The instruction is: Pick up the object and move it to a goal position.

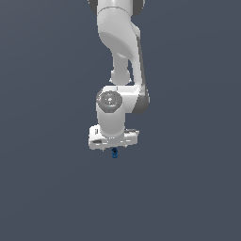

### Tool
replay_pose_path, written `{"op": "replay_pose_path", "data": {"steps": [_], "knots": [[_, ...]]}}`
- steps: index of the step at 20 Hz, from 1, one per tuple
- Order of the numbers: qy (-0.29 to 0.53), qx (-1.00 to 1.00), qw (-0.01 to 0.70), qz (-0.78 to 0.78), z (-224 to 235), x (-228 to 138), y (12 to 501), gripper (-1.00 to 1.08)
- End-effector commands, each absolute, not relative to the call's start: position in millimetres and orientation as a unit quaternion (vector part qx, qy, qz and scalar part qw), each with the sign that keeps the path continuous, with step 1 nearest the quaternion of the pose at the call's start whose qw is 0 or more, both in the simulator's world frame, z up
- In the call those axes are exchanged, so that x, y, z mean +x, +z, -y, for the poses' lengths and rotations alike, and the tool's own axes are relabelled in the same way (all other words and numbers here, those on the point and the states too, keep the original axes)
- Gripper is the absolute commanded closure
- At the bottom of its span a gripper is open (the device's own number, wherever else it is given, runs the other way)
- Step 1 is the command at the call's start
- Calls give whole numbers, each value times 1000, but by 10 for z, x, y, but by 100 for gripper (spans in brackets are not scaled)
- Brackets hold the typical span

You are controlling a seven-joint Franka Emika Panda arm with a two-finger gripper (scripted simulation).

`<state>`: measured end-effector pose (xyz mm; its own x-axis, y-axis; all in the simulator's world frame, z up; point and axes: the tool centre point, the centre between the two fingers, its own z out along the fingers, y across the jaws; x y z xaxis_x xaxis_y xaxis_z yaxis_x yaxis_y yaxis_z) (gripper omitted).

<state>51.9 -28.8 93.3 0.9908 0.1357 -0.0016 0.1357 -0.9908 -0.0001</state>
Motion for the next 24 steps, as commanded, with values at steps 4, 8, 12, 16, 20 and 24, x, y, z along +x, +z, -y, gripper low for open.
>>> {"op": "replay_pose_path", "data": {"steps": [4,8,12,16,20,24], "knots": [[0,998,0,-68,288,521,876,-92],[0,998,0,-69,286,518,698,-92],[0,998,0,-69,290,514,499,-92],[0,998,0,-70,289,523,426,-92],[0,998,0,-70,289,529,428,108],[0,998,0,-70,289,529,428,108]]}}
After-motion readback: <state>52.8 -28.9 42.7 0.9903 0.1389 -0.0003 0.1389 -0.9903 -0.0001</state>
